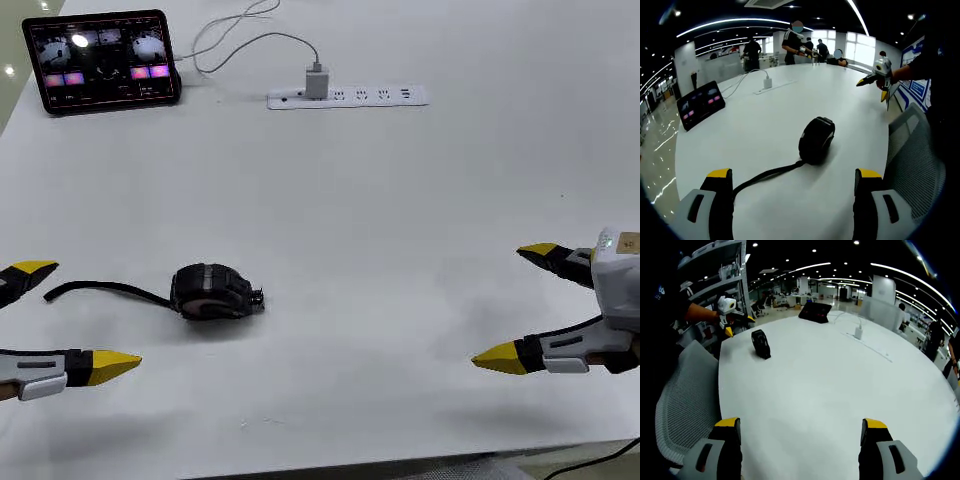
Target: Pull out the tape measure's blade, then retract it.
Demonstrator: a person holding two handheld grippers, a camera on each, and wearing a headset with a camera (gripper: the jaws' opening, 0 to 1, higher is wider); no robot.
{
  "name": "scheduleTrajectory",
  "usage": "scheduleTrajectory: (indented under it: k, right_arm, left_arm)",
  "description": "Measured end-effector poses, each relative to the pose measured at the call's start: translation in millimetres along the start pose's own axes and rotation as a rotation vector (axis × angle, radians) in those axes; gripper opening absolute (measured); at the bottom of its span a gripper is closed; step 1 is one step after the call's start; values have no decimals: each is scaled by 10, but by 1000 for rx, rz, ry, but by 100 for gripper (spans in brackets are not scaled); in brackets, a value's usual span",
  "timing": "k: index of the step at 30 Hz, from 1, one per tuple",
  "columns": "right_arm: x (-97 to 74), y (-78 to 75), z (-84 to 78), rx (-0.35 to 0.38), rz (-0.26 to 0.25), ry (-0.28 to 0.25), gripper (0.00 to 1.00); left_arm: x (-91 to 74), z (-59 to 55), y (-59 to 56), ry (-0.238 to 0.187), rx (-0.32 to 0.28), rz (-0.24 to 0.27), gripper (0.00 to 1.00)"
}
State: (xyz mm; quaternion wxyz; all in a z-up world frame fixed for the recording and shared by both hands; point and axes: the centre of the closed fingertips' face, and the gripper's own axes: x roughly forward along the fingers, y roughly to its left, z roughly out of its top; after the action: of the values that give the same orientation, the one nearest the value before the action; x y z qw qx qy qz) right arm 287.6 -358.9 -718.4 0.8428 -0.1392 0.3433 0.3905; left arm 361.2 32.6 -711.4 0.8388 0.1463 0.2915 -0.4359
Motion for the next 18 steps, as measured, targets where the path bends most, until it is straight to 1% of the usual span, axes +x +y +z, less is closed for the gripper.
scheduleTrajectory:
  k: [2,4,6,8,10,11,12,13,14,15,16,18]
  right_arm:
    - [29,0,64,-12,8,-12,99]
    - [67,-21,111,-9,5,-13,99]
    - [93,-6,189,0,22,-26,99]
    - [117,-11,235,-16,21,-24,99]
    - [144,-31,305,-1,25,-31,99]
    - [159,-33,368,15,30,-45,99]
    - [164,-30,404,9,33,-51,99]
    - [173,-24,441,3,37,-58,99]
    - [190,-24,474,-3,42,-59,99]
    - [202,-22,496,-6,47,-60,99]
    - [224,-15,529,-8,54,-65,99]
    - [262,-12,554,-18,60,-66,99]
  left_arm:
    - [48,39,-25,-1,15,-14,99]
    - [105,75,-69,2,28,-40,99]
    - [151,133,-86,-4,49,-45,99]
    - [185,176,-88,-11,59,-54,99]
    - [231,219,-100,-12,73,-68,99]
    - [260,266,-172,-36,80,-119,99]
    - [271,257,-203,-22,73,-139,99]
    - [290,253,-198,-7,82,-139,99]
    - [316,261,-200,2,113,-140,99]
    - [331,269,-212,5,123,-146,99]
    - [355,278,-233,13,129,-164,99]
    - [383,292,-228,20,141,-166,99]
